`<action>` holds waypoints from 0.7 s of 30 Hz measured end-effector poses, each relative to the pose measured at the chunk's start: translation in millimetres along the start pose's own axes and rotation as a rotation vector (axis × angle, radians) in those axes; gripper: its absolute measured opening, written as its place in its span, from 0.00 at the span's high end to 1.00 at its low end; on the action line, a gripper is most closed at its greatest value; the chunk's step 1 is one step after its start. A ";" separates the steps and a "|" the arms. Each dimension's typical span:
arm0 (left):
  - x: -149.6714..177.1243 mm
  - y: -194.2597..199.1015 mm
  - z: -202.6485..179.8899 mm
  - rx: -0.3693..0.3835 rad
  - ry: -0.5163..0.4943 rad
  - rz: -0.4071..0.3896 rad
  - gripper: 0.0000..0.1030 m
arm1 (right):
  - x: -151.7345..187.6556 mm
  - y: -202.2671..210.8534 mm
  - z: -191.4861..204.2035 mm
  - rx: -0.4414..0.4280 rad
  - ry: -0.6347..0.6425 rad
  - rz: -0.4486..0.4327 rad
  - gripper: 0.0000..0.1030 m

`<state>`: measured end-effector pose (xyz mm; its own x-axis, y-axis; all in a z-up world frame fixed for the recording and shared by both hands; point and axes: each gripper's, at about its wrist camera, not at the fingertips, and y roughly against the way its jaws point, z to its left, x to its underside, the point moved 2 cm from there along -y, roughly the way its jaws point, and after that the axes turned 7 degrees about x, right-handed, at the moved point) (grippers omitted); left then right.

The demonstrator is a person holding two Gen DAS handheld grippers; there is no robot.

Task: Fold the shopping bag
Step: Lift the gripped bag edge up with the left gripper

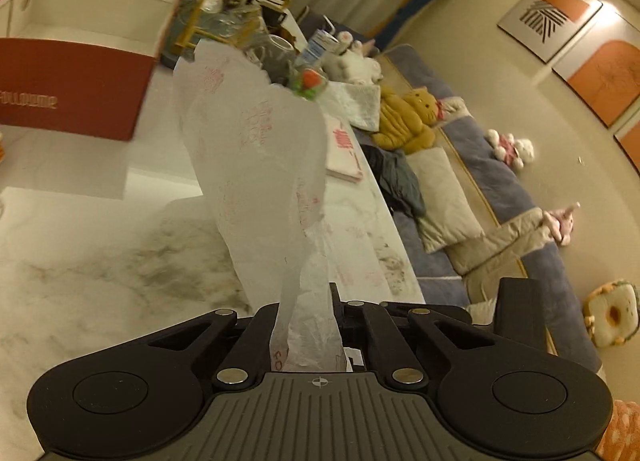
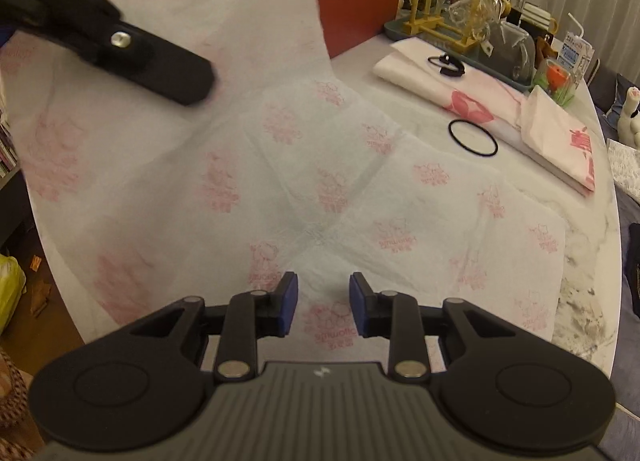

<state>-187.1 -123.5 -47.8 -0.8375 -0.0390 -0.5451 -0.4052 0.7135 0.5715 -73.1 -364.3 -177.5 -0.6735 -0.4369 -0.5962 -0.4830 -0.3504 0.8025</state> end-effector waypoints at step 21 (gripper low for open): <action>-1.6 -14.5 -21.6 0.017 -0.082 0.113 0.98 | -6.9 -7.5 -8.9 0.025 -0.078 -0.053 0.73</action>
<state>-187.8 -148.8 -42.0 -0.8446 0.0991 -0.5262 -0.3028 0.7220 0.6221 -59.8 -366.0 -179.6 -0.6880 -0.3520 -0.6346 -0.5322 -0.3496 0.7710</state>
